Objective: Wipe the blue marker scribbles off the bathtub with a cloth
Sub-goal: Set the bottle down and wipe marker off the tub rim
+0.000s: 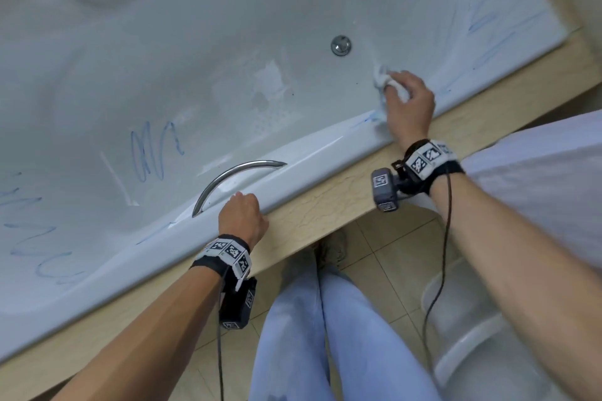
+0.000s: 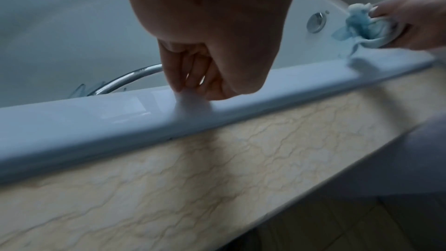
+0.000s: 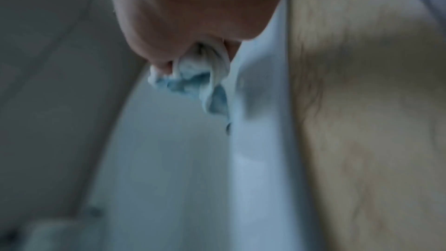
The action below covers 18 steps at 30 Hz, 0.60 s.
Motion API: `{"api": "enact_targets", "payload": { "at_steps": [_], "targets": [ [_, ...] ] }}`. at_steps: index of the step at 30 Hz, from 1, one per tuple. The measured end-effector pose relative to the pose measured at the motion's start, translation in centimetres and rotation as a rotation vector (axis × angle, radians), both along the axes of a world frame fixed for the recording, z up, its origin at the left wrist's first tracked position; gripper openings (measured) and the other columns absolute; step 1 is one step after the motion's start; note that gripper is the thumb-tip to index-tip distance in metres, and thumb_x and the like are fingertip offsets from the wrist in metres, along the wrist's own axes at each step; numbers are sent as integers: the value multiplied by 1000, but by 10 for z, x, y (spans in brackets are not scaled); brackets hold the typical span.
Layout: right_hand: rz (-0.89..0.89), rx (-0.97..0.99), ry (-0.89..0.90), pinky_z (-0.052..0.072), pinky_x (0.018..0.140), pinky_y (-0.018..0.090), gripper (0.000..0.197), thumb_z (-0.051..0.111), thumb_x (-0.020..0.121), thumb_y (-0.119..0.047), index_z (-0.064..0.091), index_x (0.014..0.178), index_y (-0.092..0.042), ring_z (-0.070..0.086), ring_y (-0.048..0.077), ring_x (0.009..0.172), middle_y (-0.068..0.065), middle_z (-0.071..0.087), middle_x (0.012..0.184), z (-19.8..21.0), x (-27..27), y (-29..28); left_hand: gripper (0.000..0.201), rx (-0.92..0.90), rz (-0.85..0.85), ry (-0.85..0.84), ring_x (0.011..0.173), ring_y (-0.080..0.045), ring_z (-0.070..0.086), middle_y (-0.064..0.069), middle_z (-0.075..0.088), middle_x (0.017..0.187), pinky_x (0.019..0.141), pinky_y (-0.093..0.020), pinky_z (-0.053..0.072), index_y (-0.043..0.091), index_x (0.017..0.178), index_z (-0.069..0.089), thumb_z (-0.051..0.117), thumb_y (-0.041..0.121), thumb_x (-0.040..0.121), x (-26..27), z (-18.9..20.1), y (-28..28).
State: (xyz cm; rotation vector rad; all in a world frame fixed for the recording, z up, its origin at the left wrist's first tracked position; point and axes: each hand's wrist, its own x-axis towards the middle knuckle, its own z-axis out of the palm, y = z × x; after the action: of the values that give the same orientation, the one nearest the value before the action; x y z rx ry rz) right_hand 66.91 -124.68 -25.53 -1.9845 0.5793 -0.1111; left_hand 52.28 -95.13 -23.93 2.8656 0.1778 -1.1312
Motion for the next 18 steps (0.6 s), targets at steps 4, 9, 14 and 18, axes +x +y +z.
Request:
{"api": "enact_targets", "payload": {
  "at_steps": [4,9,14,18],
  "targets": [
    [-110,903,143,57,92,45,29,66,94,-16,69,123,-13,68,29,114,6,68,128,24,-24,45,23,-200,266,-103,85,-30,65,-13,71,97,75,-30,51,4,89,66,51,22,91,19,3,-9],
    [24,1475,357,34,118,52,52,46,105,-21,35,151,-1,40,41,142,23,35,157,31,-56,70,32,-994,939,67,100,-21,71,-5,70,114,89,-34,55,12,120,66,49,32,101,49,22,-51],
    [-130,1496,402,46,105,35,36,41,107,-21,56,133,-1,63,26,115,19,62,131,25,-84,81,40,-1322,1178,297,114,-27,66,-10,68,126,100,-43,52,15,134,60,51,38,102,52,27,-66],
    [-121,1139,385,45,105,43,36,51,103,-16,55,138,-8,62,29,116,20,61,137,14,-101,89,51,-1260,1115,167,111,-24,68,-8,67,126,94,-45,56,19,143,51,67,28,95,46,18,-69]
  ]
}}
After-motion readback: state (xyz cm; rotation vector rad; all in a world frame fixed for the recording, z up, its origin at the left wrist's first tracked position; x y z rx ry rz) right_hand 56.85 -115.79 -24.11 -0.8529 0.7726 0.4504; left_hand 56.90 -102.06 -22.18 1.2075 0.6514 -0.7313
